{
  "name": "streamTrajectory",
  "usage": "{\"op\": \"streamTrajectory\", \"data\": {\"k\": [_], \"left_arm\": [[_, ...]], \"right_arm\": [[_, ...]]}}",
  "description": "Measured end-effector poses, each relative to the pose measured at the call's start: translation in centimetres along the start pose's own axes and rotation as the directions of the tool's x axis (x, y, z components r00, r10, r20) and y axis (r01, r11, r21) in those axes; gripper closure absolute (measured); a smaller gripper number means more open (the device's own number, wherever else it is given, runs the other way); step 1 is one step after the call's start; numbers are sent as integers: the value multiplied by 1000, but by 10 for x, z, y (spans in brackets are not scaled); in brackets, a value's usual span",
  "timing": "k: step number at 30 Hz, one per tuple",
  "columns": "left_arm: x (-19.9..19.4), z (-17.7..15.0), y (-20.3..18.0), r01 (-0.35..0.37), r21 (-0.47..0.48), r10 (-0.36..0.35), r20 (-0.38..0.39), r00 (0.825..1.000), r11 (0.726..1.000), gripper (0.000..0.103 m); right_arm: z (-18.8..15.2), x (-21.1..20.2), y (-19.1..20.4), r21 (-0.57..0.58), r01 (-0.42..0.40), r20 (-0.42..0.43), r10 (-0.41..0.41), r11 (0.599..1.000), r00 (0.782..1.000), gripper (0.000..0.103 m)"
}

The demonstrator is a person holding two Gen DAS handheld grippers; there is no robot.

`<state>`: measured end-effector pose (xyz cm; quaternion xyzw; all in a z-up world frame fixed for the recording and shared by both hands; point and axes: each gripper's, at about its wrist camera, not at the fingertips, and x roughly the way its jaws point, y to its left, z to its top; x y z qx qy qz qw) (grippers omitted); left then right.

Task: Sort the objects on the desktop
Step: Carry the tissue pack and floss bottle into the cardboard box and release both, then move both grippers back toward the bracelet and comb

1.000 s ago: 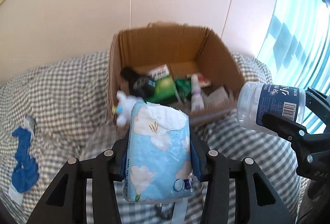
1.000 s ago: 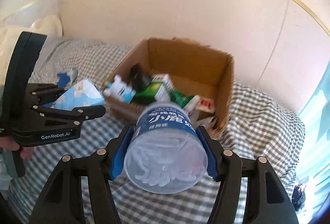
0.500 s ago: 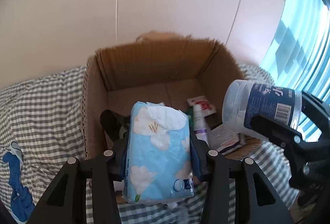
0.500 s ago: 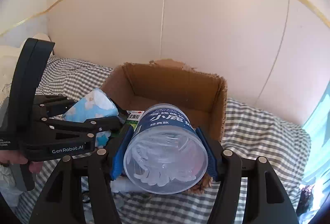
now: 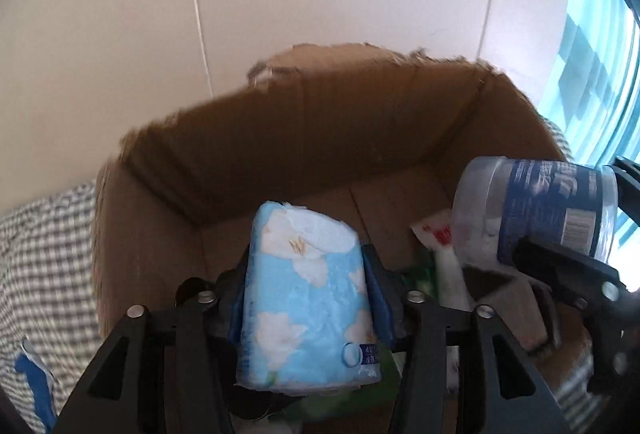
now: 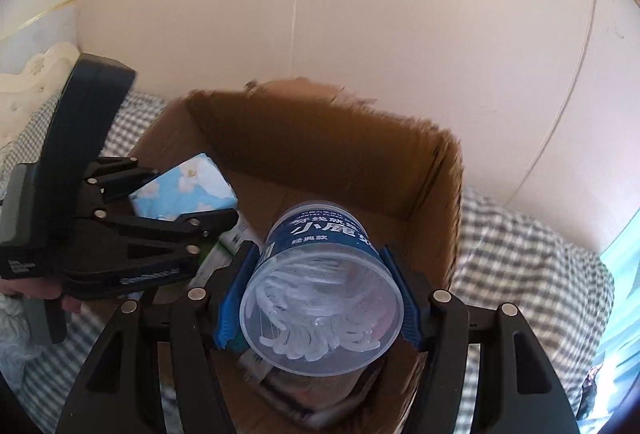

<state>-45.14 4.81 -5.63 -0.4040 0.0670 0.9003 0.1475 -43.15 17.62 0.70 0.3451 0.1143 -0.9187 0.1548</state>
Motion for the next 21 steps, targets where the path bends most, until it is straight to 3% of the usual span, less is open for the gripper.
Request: {"op": "streamTrajectory", "data": {"k": [2,4,7,13,21], "left_arm": [[4,6,1,12,-11,-12,-1,1000,1000,21],[2,8,1,27,-27,-27,5,1000,999,11],[-12,6,4,77,-44,-77,18,997,996,10],[-57,-10,9,72,-61,-69,46,997,996,8],[-120,-52,-12,-30,-20,32,96,995,999,6]], "right_arm": [[6,1,-5,22,-29,27,28,999,999,41],[11,2,-12,55,-48,43,46,997,998,35],[10,-6,-15,66,-38,79,33,997,996,33],[-12,-35,-18,103,-29,103,19,994,995,32],[-59,-74,10,95,-32,70,25,995,997,32]]}}
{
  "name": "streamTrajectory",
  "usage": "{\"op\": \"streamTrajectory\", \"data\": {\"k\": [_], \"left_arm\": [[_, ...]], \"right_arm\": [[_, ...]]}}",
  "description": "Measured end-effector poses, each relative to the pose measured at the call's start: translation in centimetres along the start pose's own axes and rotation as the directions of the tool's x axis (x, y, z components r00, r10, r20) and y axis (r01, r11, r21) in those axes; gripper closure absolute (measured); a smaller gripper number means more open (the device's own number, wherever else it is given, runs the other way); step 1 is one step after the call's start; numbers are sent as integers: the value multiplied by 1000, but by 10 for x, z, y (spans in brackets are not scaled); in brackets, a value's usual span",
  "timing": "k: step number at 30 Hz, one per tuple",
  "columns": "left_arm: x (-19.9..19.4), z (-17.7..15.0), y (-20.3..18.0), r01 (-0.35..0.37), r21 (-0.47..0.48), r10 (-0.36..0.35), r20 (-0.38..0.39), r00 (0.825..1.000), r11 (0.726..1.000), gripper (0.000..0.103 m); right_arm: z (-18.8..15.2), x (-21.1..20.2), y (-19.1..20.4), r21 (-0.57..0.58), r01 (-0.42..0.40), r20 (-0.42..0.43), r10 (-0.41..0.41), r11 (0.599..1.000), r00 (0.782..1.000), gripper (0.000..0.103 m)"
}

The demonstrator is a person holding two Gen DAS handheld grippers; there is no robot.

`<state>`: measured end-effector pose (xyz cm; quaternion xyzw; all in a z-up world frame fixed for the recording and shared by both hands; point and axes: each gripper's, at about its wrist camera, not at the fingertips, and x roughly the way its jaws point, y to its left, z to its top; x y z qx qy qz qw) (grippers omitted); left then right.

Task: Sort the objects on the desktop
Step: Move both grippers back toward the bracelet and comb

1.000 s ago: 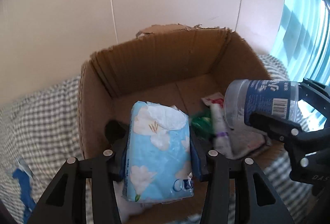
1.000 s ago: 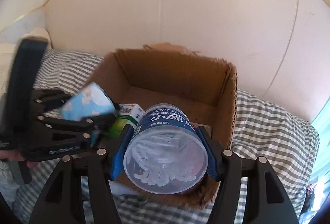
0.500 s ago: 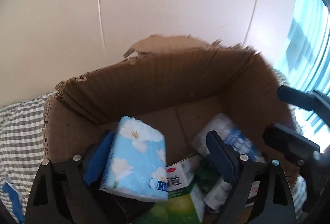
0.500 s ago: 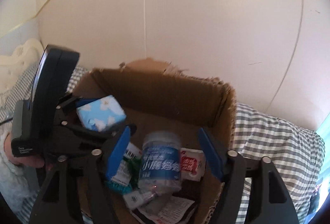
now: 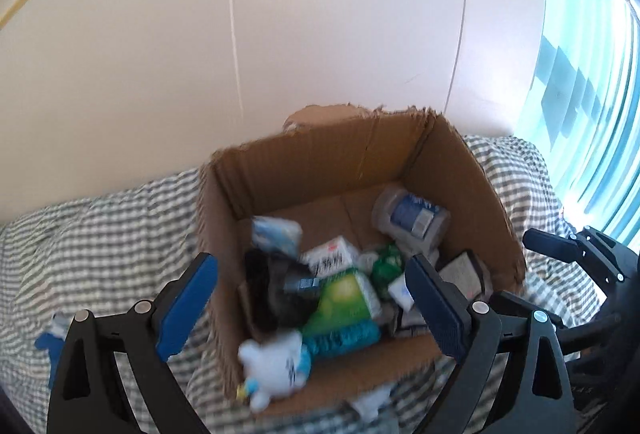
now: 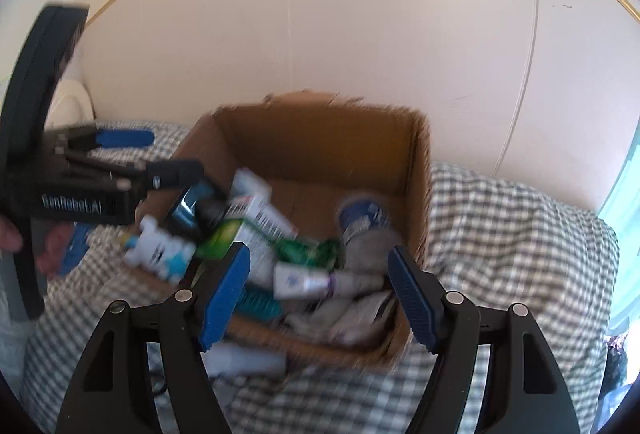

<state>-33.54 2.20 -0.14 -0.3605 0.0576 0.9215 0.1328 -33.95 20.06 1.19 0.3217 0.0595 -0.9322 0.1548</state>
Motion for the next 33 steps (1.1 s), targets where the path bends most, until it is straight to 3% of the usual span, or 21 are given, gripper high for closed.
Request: {"op": "streamTrajectory", "data": {"k": [5,10,15,17,19,23,25,27,28,29,30,33], "left_arm": [[-16,-48,4,-36,-47,34,-51,998,998,6],[-23,-117,3,-56,-78,45,-144,989,995,6],[-13,-177,-7,-62,-66,43,-256,966,996,6],[-9,-194,-14,-88,-27,79,-251,965,996,6],[-10,-197,-24,-111,38,117,-236,965,993,6],[-7,-201,-32,-155,80,169,-209,963,985,14],[-7,-202,-34,-144,91,161,-204,966,985,20],[-9,-201,-34,-132,88,146,-189,971,987,33],[-10,-200,-33,-125,81,138,-179,974,989,47],[-11,-200,-33,-97,72,108,-174,979,993,51],[-10,-200,-32,-66,66,77,-180,981,996,51],[-8,-202,-39,-54,94,71,-192,979,994,51]], "right_arm": [[-25,-17,19,-10,-25,-33,25,1000,999,32],[-50,-25,33,21,-70,-86,72,997,994,32],[-83,-20,43,56,-102,-151,110,993,982,32],[-95,-17,48,67,-111,-184,121,992,975,32],[-105,-11,53,76,-133,-216,147,988,965,32],[-117,-4,66,57,-138,-254,148,989,956,32],[-120,-1,70,47,-136,-261,143,990,955,32],[-120,1,70,46,-132,-270,140,990,953,32],[-121,2,69,48,-129,-274,138,990,952,32],[-121,2,69,52,-128,-277,137,990,951,32],[-122,3,67,58,-127,-278,139,990,950,32],[-121,1,66,68,-129,-274,143,989,951,32]]}}
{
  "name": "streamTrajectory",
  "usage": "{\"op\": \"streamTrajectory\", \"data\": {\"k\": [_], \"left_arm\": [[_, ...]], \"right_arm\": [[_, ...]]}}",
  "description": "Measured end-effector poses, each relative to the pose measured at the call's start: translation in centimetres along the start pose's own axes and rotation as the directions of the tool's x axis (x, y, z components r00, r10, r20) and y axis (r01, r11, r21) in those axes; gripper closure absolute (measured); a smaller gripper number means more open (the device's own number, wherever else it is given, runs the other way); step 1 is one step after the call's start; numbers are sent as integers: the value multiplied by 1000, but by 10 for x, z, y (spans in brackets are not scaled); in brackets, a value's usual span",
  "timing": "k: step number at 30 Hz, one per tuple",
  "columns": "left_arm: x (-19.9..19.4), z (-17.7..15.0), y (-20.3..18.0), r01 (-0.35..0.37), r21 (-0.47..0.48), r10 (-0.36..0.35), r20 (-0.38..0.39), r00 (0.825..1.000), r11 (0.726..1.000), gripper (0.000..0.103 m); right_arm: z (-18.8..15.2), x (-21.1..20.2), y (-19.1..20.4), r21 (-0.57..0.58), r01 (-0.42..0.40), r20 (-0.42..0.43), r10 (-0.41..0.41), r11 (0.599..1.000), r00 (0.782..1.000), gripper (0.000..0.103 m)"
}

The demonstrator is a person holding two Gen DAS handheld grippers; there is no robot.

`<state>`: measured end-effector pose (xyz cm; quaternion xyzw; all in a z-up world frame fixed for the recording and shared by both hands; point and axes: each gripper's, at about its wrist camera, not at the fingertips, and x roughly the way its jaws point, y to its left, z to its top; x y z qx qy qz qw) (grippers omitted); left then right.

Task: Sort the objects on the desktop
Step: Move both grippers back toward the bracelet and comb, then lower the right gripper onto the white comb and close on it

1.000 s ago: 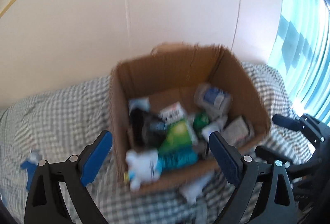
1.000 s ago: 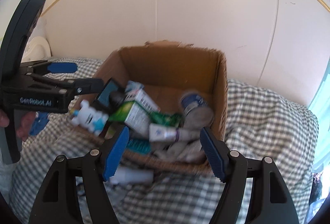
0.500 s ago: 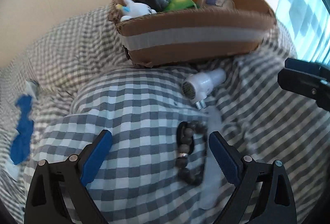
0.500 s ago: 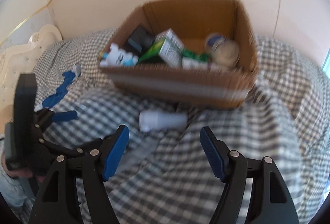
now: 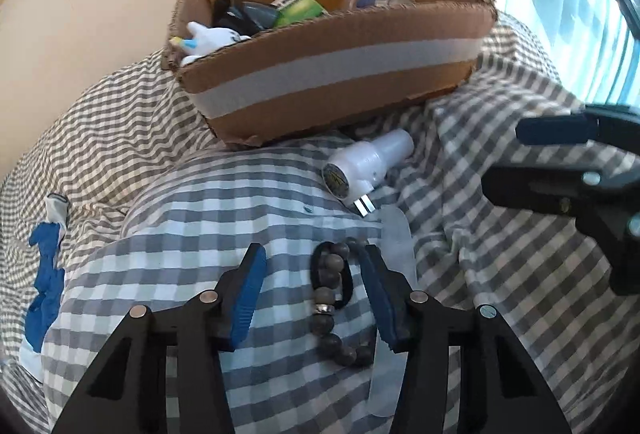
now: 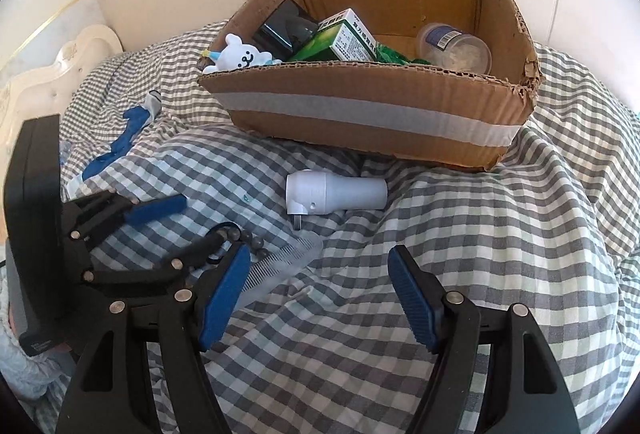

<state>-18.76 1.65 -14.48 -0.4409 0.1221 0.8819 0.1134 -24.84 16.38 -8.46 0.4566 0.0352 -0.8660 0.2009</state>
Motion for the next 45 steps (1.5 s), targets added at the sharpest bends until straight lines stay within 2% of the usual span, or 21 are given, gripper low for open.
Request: {"op": "streamTrajectory", "data": {"k": [2,4,5,6,7,8,10,13,17,23,26,29,32,37,41,43,45], "left_arm": [[2,-1,-5,13,22,-13,-12,1000,1000,51],[12,-2,-7,2,35,1,-68,998,999,51],[18,-2,-5,-13,30,16,-103,995,999,56],[23,-2,-4,-40,31,44,-129,991,999,65],[24,-2,-5,-54,42,59,-141,988,998,78],[23,-2,-6,-57,51,64,-145,987,997,85],[17,-2,-4,-39,38,44,-130,991,998,90],[-1,0,5,6,-10,-7,-81,997,1000,91],[-20,4,25,26,-101,-28,-21,999,995,91],[-47,19,54,8,-192,13,110,994,981,91],[-54,24,69,-8,-216,39,142,989,976,91],[-50,22,77,16,-233,14,125,992,972,91],[-42,16,74,47,-216,-26,99,995,975,91],[-28,13,66,92,-199,-82,55,995,976,88],[-20,9,68,98,-217,-94,29,995,971,73],[-19,8,69,105,-221,-102,25,994,970,71],[-18,8,69,112,-224,-110,22,994,968,67]], "right_arm": [[0,0,0,1,-2,1,2,1000,1000,32],[0,0,0,0,-2,-3,2,1000,1000,32],[0,0,0,-1,-3,-4,3,1000,1000,32],[0,0,1,-3,-4,-5,4,1000,1000,32],[-1,0,1,-4,-4,-6,4,1000,1000,32],[-1,0,1,-4,-4,-7,4,1000,1000,32],[-2,1,1,-2,-5,-11,5,1000,1000,32],[-3,2,0,0,-4,-16,4,1000,1000,32],[-5,6,3,-5,-14,-32,14,1000,999,32],[-8,25,21,6,-67,-102,67,998,993,32],[-11,45,39,15,-49,-161,51,999,986,32],[-15,68,49,70,-70,-228,84,995,970,32],[-18,81,47,114,-55,-271,84,992,959,33],[-20,77,39,153,-66,-254,104,986,962,37],[-16,85,42,144,-41,-247,77,989,966,40],[-10,93,39,143,-10,-247,46,990,968,41],[-10,107,34,173,0,-284,50,985,958,41]]}}
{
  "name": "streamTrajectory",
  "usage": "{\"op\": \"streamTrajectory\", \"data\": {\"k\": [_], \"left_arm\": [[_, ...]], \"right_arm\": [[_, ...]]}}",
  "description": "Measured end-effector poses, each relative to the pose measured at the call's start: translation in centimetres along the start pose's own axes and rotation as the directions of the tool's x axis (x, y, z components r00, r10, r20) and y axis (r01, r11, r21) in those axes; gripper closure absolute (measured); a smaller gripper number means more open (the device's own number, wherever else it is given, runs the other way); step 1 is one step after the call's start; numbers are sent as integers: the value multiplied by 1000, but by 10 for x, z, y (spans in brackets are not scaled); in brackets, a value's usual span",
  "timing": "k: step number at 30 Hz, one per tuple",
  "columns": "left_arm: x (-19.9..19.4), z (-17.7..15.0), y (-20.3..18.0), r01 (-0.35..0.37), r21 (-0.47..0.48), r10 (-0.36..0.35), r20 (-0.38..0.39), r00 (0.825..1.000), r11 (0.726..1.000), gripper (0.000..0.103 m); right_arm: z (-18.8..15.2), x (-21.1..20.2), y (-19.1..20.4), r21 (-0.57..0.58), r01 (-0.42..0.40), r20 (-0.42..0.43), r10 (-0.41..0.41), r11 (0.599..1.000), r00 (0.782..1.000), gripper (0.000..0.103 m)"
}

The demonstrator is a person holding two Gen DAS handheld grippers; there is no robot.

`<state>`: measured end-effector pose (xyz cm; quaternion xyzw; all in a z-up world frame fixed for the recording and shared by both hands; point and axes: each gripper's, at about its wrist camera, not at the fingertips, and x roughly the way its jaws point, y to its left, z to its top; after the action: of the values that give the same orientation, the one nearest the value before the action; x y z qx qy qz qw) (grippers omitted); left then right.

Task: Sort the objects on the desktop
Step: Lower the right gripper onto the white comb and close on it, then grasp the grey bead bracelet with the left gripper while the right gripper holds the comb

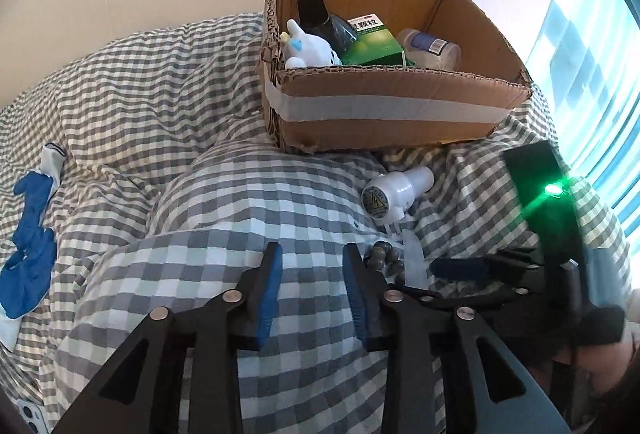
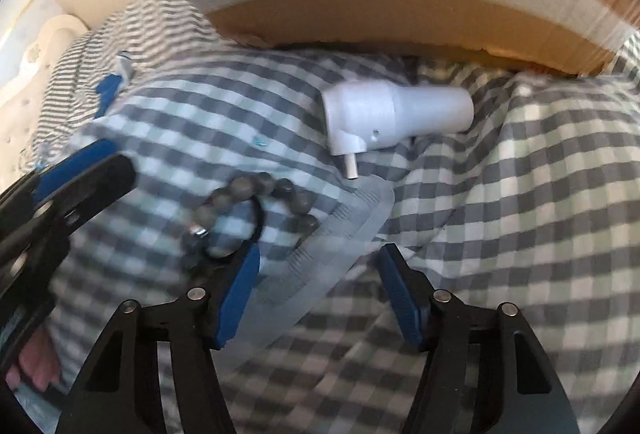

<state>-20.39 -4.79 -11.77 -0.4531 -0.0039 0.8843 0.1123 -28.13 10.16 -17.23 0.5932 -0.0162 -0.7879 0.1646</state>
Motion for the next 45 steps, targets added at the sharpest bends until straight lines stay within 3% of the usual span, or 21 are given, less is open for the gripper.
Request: {"op": "streamTrajectory", "data": {"k": [3,5,8,16,19,24,27,33,35,36,38,40,45], "left_arm": [[0,-1,-1,1,-1,-1,0,1000,1000,58],[1,-1,-2,-5,6,5,0,1000,1000,58],[0,-1,-2,-4,3,4,-2,1000,1000,57],[1,-4,-7,-18,45,19,-16,1000,999,54],[2,-8,-18,-2,96,5,-34,999,995,54],[17,-16,-40,69,173,-48,-124,991,983,54],[31,-19,-45,42,195,-6,-182,983,980,53],[37,-22,-50,35,215,9,-198,980,976,54],[35,-23,-51,32,212,10,-193,981,977,62],[34,-22,-49,26,205,15,-192,981,978,63],[36,-22,-47,31,196,8,-195,981,980,63],[36,-22,-46,33,195,6,-193,981,980,63],[33,-24,-47,10,227,34,-190,981,974,64]], "right_arm": [[1,12,-3,32,-7,-32,8,999,999,41],[-1,11,2,-6,12,-9,-12,1000,1000,55],[-6,-2,10,-64,33,61,-29,997,998,64],[-15,-31,3,-69,44,137,-34,997,990,77],[-13,-37,5,-71,38,148,-27,997,989,100],[-16,-46,1,-73,18,151,-7,997,988,100],[-16,-37,-1,-73,10,111,-2,997,994,100],[-14,-27,-7,-48,3,80,1,999,997,100],[-15,-30,-9,-38,-17,82,20,999,996,99],[-15,-31,-10,-30,-31,83,33,999,996,96],[-18,-34,-17,-16,-57,70,58,998,996,54],[-20,-37,-17,-12,-91,80,92,996,993,53],[-20,-34,-13,-28,-83,67,85,996,994,53]]}}
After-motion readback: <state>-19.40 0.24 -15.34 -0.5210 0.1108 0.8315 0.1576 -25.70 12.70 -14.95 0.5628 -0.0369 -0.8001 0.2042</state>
